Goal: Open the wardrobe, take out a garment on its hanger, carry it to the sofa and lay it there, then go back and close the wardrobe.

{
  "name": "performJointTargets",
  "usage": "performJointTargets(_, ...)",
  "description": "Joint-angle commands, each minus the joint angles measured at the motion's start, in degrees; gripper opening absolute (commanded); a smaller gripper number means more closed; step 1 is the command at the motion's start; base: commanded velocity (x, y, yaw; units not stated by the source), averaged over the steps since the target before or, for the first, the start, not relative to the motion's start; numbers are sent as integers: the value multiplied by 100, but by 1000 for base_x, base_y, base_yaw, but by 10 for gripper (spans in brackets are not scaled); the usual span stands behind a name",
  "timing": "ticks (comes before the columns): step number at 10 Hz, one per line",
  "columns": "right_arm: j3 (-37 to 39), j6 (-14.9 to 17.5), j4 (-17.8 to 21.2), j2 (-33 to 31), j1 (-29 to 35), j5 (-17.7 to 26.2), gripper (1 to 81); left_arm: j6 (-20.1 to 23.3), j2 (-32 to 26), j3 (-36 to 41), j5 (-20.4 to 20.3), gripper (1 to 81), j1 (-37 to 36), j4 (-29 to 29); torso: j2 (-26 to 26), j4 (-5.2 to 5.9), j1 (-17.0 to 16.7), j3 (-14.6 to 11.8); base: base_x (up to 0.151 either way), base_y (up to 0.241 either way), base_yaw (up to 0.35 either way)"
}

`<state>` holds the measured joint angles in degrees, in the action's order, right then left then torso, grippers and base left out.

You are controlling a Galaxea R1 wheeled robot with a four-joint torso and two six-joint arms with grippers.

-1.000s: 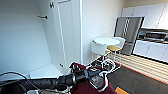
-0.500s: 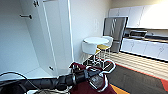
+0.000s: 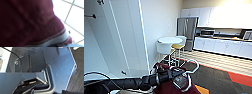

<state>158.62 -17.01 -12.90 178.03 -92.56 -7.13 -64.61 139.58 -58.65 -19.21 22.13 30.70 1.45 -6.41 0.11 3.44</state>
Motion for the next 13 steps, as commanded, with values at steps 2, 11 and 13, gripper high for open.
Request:
performJointTargets(2, -131, 39, -55, -282, -100, 14, 811, 107, -88, 318, -425, 10, -978, 209, 0, 0, 0, 0, 0, 0, -296)
performJointTargets(11, -922, 39, -371, -723, -294, -377, 811, 107, -131, 336, -425, 10, -977, 218, 0, 0, 0, 0, 0, 0, -297)
performJointTargets(13, -896, 39, -354, -644, -276, -368, 811, 107, -132, 354, -425, 10, -978, 226, 0, 0, 0, -2, 0, 0, -296)
